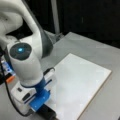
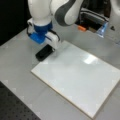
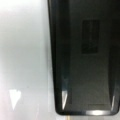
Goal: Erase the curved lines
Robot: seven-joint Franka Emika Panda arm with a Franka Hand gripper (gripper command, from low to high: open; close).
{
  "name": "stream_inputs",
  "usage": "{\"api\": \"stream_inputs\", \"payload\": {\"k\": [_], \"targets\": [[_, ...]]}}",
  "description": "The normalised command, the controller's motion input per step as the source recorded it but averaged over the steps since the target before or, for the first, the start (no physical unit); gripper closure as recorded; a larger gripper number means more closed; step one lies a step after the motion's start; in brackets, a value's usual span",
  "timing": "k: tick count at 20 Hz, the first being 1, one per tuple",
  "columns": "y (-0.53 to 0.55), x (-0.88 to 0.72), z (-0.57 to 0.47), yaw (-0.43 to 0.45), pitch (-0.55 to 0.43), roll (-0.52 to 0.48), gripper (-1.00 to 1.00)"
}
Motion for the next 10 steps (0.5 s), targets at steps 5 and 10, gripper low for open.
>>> {"api": "stream_inputs", "payload": {"k": [5, 10], "targets": [[0.4, -0.2, 0.16, -0.006, 0.067, -0.112, -1.0], [0.55, -0.18, 0.06, -0.029, 0.034, -0.114, -1.0]]}}
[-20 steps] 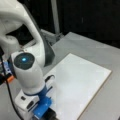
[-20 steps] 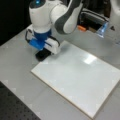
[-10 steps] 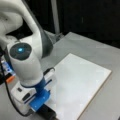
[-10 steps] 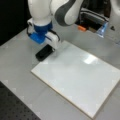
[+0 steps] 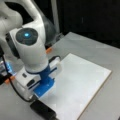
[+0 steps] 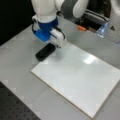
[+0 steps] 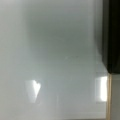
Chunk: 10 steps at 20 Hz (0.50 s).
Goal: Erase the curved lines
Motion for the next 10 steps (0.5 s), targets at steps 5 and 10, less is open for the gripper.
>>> {"api": "stream_inputs", "payload": {"k": [5, 10], "targets": [[0.5, -0.2, 0.01, -0.038, -0.043, -0.091, -1.0], [0.32, -0.26, -0.04, -0.043, -0.099, -0.041, -1.0]]}}
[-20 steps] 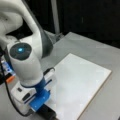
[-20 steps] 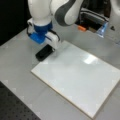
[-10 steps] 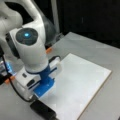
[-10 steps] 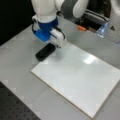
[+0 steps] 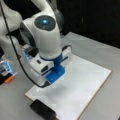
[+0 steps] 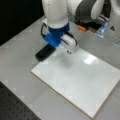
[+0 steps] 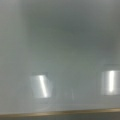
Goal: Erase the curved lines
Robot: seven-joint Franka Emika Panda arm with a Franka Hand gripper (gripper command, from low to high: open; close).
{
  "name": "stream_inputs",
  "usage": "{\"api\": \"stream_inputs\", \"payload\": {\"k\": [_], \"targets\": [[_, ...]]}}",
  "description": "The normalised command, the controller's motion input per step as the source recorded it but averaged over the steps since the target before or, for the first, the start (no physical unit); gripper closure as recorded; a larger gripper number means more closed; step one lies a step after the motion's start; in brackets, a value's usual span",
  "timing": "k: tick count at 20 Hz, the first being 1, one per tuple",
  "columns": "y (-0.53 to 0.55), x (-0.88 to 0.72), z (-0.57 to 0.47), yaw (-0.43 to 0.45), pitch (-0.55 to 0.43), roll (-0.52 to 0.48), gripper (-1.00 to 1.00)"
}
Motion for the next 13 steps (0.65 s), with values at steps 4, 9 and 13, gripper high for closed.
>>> {"api": "stream_inputs", "payload": {"k": [4, 9, 13], "targets": [[0.31, -0.28, -0.06, -0.071, -0.106, -0.015, -1.0], [0.31, -0.22, -0.02, -0.108, -0.074, -0.073, -1.0], [0.23, -0.15, -0.05, -0.077, -0.083, -0.093, -1.0]]}}
